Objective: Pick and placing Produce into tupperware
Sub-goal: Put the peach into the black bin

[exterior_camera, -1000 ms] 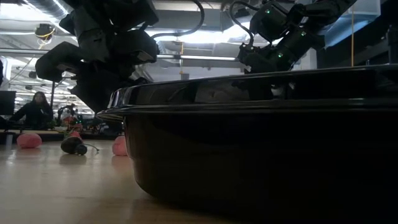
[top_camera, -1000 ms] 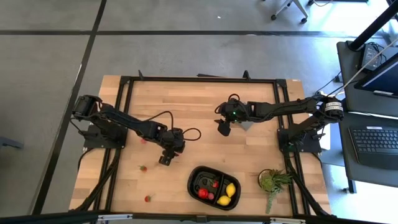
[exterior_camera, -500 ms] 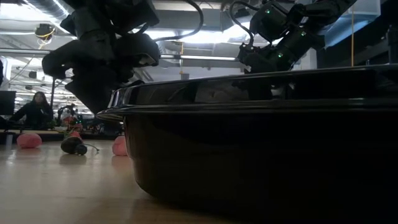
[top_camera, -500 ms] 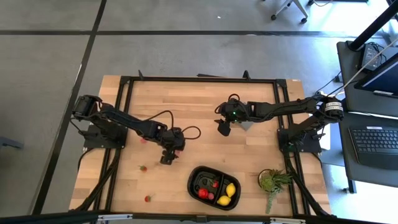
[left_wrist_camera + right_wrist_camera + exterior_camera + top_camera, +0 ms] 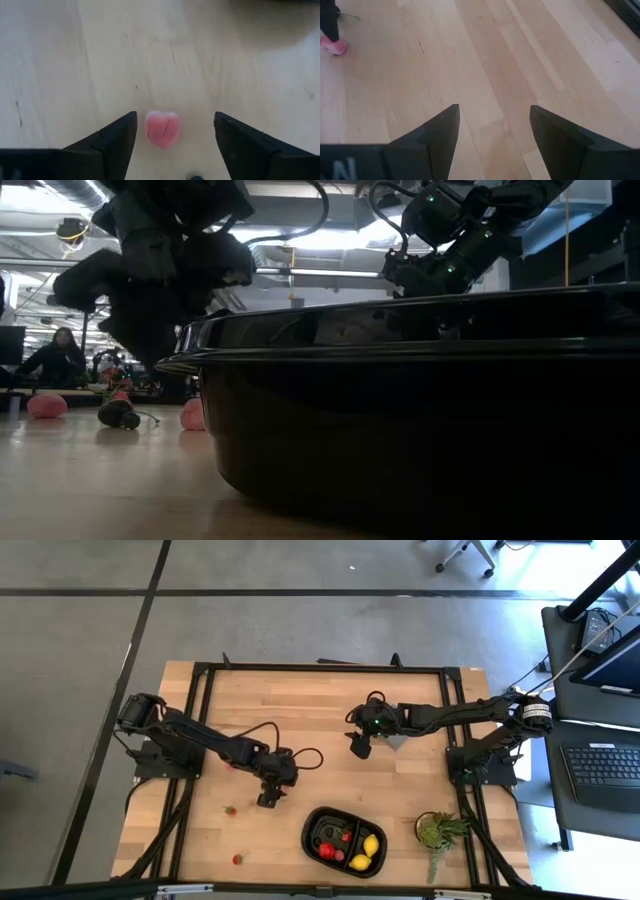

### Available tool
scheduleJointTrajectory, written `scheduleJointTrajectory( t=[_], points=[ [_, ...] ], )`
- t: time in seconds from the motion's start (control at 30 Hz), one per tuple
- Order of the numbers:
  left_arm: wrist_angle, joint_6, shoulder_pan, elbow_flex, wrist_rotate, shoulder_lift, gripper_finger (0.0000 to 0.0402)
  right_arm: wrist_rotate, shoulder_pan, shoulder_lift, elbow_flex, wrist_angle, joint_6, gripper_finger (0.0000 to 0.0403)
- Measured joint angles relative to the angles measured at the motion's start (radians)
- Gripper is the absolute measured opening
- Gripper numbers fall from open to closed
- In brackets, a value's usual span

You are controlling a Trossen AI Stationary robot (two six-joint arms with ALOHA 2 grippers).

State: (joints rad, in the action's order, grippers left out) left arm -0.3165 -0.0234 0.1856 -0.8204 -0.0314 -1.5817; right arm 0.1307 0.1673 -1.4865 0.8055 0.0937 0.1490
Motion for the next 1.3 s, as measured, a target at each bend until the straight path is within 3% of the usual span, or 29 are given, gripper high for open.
scheduleJointTrajectory(
  t=[0.43, 0.8, 1.0, 1.3],
  points=[
    [0.026, -0.009, 0.005, -0.001, 0.017, -0.098, 0.0217, 0.0, 0.0, 0.0, 0.0, 0.0, -0.001, 0.0243],
    [0.025, -0.014, 0.005, -0.001, 0.048, -0.096, 0.0119, 0.0, 0.0, 0.0, 0.0, 0.0, 0.0, 0.0243],
    [-0.001, -0.017, 0.005, -0.025, 0.013, -0.071, 0.0064, 0.0, 0.0, 0.0, 0.0, 0.0, 0.0, 0.0243],
    [0.044, -0.099, 0.031, -0.137, -0.083, -0.02, 0.0082, 0.0, 0.0, 0.0, 0.0, -0.002, -0.001, 0.0243]
  ],
)
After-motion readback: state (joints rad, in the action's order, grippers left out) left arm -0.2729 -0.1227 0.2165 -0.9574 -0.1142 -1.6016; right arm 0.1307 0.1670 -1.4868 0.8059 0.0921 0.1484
